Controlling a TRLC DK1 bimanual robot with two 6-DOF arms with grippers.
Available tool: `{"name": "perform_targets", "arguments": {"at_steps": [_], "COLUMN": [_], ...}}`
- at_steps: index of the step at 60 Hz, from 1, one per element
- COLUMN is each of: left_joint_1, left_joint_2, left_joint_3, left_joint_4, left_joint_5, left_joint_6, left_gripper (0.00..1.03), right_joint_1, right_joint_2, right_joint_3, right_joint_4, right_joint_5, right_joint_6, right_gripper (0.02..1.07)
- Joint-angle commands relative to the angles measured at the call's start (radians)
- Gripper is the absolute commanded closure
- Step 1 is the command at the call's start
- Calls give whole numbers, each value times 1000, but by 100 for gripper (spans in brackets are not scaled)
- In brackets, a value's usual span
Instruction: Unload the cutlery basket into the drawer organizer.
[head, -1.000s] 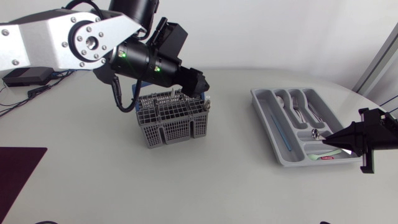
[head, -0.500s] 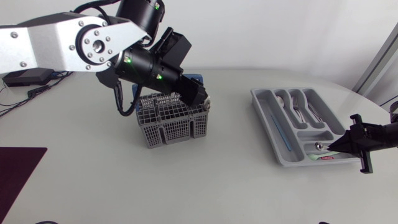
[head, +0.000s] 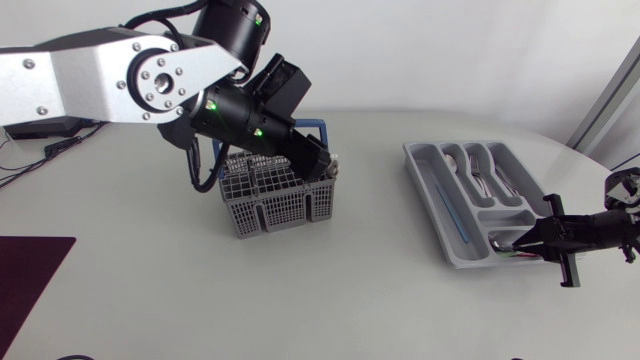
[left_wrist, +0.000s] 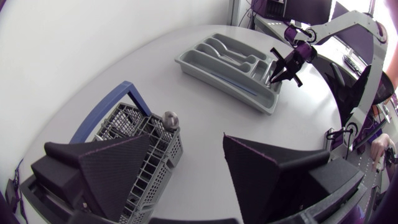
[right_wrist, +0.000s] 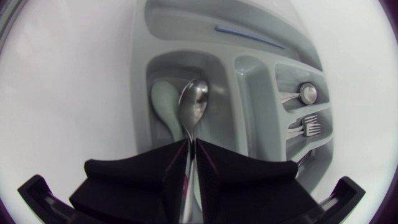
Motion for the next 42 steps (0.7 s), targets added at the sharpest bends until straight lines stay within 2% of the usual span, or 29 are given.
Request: {"name": "perform_targets", "arguments": {"at_steps": [1, 6, 9, 11, 12, 21, 29, 42], "left_joint_1": [-2, 1, 4, 10, 12, 30, 42, 45], "left_joint_2": [-5, -18, -30, -42, -45, -77, -103, -149], "left_joint_3": [-29, -45, -55, -68, -69, -104, -143, -207], "left_joint_4": [-3, -3, -3, -2, -2, 1, 7, 9], "left_joint_5": [-4, -6, -6, -6, -6, -6, -7, -30], "left_joint_6": [19, 25, 30, 36, 36, 50, 56, 94], "left_gripper": [5, 5, 5, 5, 5, 5, 5, 5], "right_joint_1": [16, 21, 27, 38, 39, 130, 242, 476], "right_joint_2": [-31, -86, -137, -197, -212, -342, -398, -330], "right_joint_3": [-34, -36, -39, -45, -45, -13, 50, 161], "right_joint_4": [20, 17, 11, -9, -20, -149, -176, -183], "right_joint_5": [9, 2, -2, -14, -19, -48, -94, -143], "right_joint_6": [-10, 44, 85, 120, 123, 274, 527, 970], "right_gripper": [69, 58, 48, 11, 3, 6, 6, 7]}}
